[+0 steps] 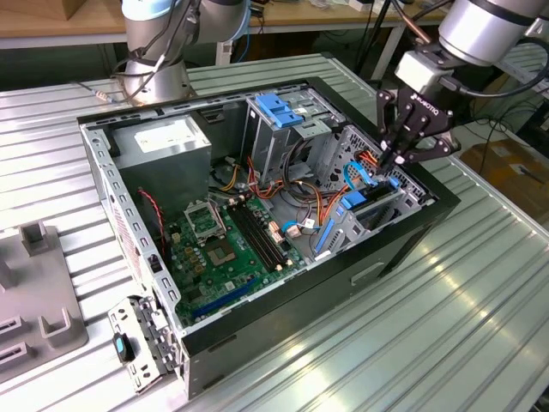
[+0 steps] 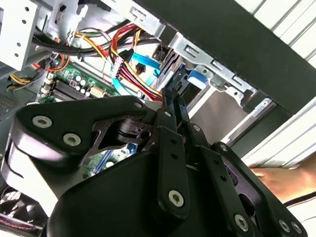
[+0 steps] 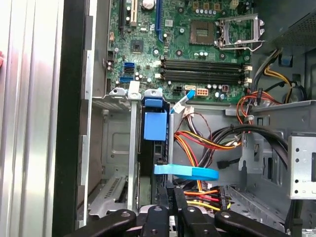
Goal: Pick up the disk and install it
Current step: 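Insert the second disk wire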
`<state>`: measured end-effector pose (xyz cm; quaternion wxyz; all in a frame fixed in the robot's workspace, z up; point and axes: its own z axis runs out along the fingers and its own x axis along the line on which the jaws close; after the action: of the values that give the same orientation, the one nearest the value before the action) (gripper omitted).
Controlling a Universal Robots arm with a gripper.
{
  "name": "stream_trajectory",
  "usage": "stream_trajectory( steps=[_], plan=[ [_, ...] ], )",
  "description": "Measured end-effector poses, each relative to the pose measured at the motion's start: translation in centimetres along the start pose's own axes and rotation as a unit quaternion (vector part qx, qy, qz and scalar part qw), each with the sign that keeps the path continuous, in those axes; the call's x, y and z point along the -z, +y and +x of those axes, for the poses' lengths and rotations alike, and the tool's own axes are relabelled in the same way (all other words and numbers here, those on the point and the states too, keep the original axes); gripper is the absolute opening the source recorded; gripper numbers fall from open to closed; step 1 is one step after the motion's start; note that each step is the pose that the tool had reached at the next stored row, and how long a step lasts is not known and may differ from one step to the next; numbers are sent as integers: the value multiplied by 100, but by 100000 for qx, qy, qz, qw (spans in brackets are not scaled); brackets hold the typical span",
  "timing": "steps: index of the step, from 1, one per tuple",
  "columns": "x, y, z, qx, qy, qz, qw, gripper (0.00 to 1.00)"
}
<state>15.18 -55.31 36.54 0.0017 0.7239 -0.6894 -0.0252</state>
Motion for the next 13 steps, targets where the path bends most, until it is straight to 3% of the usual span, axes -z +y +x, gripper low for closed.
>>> stream_trajectory(
  steps=[1, 2, 5, 7, 8, 10, 13],
  plan=[
    [-5, 0, 17, 29, -62, 423, 99999, 16],
    [-11, 0, 23, 59, -120, 591, 99998, 16],
    [-12, 1, 24, 65, -120, 663, 99998, 16],
    [-30, 15, 28, 302, -89, 1804, 99983, 16],
    [-37, 28, 30, 388, -67, 2123, 99977, 16],
    [-46, 62, 35, 430, -56, 2431, 99969, 16],
    [-49, 77, 34, 450, -41, 2478, 99968, 16]
  ],
)
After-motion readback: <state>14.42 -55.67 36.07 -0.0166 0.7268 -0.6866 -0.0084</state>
